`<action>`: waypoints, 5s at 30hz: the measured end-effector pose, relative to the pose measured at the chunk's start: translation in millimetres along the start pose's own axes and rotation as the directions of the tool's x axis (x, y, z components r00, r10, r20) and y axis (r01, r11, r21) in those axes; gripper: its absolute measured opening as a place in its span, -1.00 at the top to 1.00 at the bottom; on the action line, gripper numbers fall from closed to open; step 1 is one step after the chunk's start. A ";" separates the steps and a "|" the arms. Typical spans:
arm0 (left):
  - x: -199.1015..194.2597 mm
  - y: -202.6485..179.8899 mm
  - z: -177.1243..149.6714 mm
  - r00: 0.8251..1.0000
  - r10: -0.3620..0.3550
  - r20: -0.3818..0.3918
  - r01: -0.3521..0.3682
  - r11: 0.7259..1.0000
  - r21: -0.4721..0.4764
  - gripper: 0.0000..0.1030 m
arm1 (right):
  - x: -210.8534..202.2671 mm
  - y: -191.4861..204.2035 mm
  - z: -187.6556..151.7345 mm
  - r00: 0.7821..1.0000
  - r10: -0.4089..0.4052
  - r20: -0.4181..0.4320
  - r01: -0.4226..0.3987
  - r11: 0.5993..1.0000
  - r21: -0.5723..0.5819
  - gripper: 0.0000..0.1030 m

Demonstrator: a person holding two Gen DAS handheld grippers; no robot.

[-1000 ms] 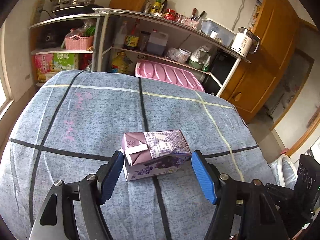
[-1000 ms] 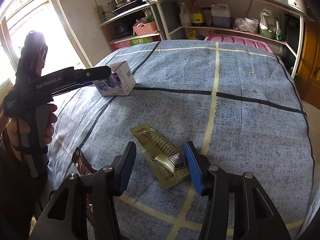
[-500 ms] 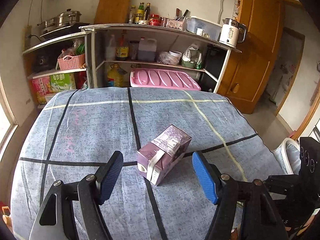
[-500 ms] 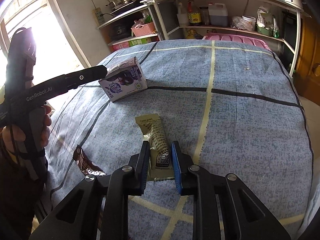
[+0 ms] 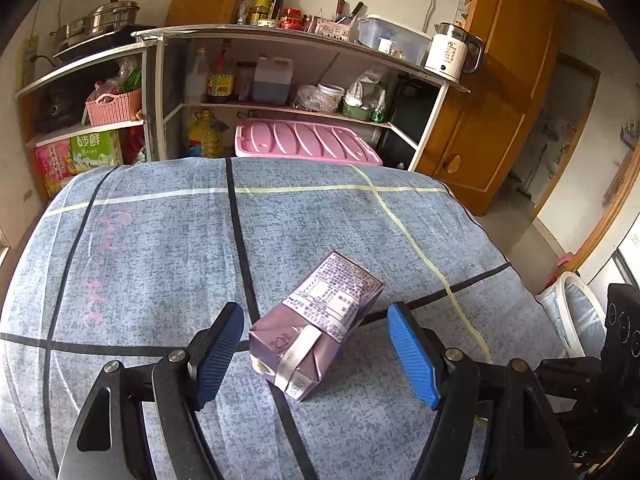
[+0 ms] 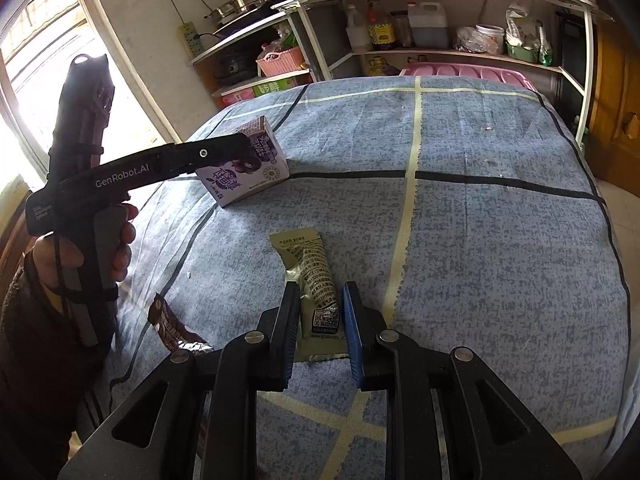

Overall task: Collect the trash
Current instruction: 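Lift the carton and gold wrapper and carry them over the white bin, then open the left tool to drop the carton while the right tool drops the wrapper, then move both open tools from the bin toward the two brown wrappers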

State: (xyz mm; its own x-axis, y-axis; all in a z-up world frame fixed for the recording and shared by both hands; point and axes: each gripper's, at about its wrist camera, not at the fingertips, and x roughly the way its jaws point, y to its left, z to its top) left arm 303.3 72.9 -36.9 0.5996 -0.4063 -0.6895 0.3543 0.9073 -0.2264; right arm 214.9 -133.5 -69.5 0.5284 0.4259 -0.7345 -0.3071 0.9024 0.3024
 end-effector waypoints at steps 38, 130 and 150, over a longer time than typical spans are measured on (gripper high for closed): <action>-69.7 -148.5 -21.7 0.997 0.030 0.073 -0.041 0.989 0.141 0.27 | -123.0 -37.0 -27.8 0.975 -0.070 0.209 0.042 0.990 0.135 0.56; -73.9 -311.5 -89.4 0.995 -0.084 0.053 0.070 0.973 0.220 -0.13 | -223.7 -125.0 -109.4 0.922 -0.326 0.209 0.260 0.921 0.291 0.09; -129.0 -125.3 -114.2 0.984 0.162 0.077 -0.160 0.987 -0.022 -0.13 | -120.9 -3.7 -81.4 0.993 -0.052 0.111 0.058 0.997 -0.050 0.09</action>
State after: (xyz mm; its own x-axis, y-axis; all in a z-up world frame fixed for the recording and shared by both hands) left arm 99.6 24.1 1.9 0.7026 -0.2614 -0.6619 0.2376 0.9629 -0.1281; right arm 87.8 -193.7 -31.3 0.6280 0.3833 -0.6773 -0.3153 0.9210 0.2289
